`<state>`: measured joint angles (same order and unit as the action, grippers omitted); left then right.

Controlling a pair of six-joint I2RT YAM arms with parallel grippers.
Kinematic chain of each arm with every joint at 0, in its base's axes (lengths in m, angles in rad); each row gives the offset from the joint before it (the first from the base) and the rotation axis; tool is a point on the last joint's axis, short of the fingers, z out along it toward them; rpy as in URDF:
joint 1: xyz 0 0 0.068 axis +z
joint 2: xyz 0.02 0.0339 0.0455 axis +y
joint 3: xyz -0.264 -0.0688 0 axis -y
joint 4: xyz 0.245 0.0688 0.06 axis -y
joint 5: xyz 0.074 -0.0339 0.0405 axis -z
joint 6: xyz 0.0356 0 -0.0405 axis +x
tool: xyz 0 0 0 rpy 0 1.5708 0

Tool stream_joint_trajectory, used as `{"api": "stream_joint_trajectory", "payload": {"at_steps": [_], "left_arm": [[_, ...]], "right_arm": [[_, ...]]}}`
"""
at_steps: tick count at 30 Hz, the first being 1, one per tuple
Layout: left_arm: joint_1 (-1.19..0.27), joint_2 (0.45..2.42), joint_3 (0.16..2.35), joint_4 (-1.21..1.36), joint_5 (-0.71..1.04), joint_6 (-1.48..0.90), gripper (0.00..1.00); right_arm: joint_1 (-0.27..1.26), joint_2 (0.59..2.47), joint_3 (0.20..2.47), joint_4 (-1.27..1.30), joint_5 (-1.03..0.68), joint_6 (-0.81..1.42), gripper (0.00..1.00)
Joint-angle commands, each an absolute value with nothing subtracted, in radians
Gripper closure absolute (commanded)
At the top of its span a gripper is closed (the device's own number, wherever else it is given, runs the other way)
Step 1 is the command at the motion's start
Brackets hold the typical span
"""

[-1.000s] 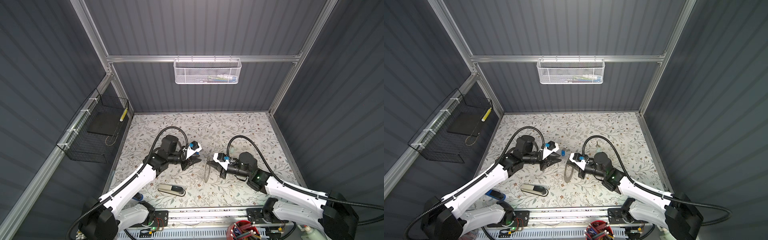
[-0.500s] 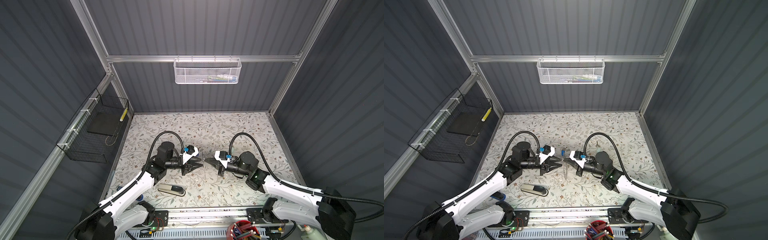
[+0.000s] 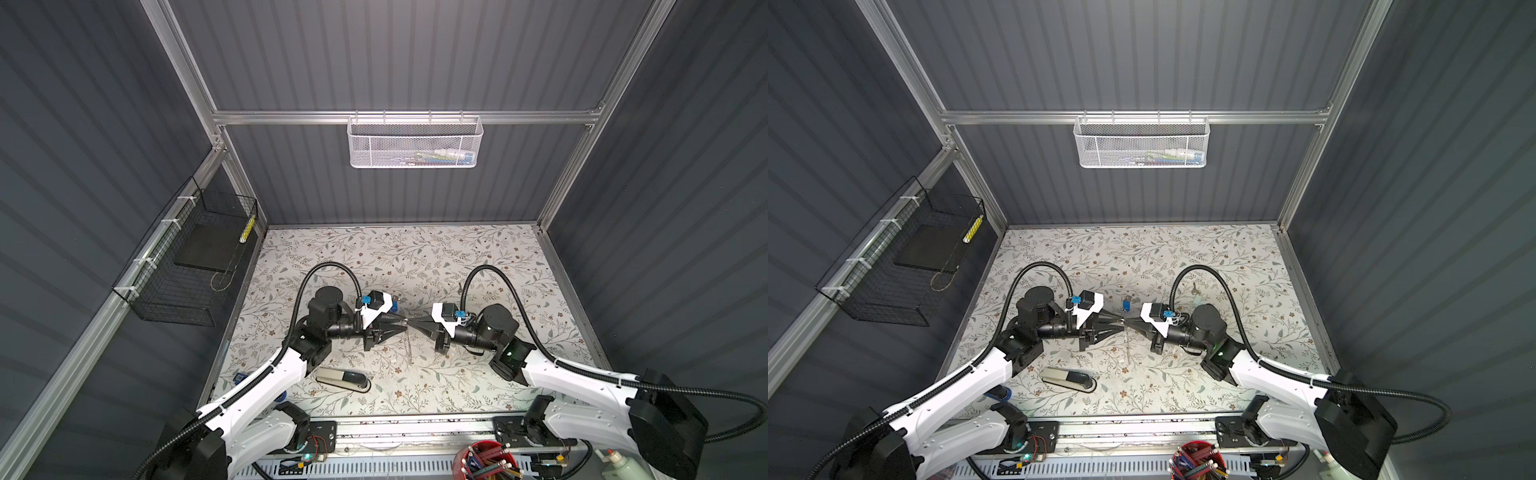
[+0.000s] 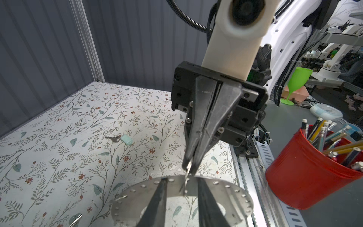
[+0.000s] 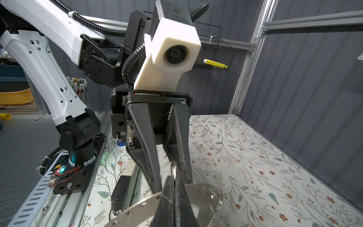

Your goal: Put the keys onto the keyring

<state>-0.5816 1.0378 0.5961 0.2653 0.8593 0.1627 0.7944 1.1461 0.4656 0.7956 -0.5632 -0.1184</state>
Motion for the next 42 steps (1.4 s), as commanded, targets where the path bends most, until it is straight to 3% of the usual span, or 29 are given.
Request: {"api": "stream_joint_trajectory", "payload": {"at_steps": [1, 7, 11, 14, 17, 21, 28, 37, 42], "left_arm": [[-0.580, 1.035, 0.588, 0.317, 0.894, 0.132, 0.72], [-0.580, 1.052, 0.592, 0.332, 0.898, 0.137, 0.78], [-0.580, 1.057, 0.596, 0.324, 0.902, 0.144, 0.93], [-0.580, 1.064, 0.617, 0.267, 0.905, 0.175, 1.00], [-0.581, 1.067, 0.669, 0.140, 0.893, 0.245, 1.00], [-0.581, 1.103, 0.787, -0.145, 0.823, 0.368, 1.00], [-0.602, 1.186, 0.952, -0.442, 0.700, 0.492, 1.00], [-0.687, 1.296, 1.078, -0.607, 0.552, 0.543, 1.00], [-0.710, 1.318, 1.108, -0.633, 0.519, 0.543, 1.00]], "right_arm": [[0.799, 1.158, 0.460, 0.866, -0.607, -0.096, 0.98], [0.799, 1.171, 0.456, 0.884, -0.605, -0.092, 0.99], [0.799, 1.179, 0.454, 0.876, -0.592, -0.094, 0.96], [0.799, 1.176, 0.444, 0.869, -0.542, -0.102, 0.81], [0.799, 1.137, 0.429, 0.807, -0.443, -0.145, 0.67], [0.799, 1.054, 0.435, 0.609, -0.279, -0.228, 0.59], [0.802, 1.014, 0.413, 0.520, -0.212, -0.255, 0.61], [0.824, 1.076, 0.412, 0.616, -0.211, -0.232, 0.72], [0.835, 1.113, 0.403, 0.672, -0.253, -0.233, 0.73]]}}
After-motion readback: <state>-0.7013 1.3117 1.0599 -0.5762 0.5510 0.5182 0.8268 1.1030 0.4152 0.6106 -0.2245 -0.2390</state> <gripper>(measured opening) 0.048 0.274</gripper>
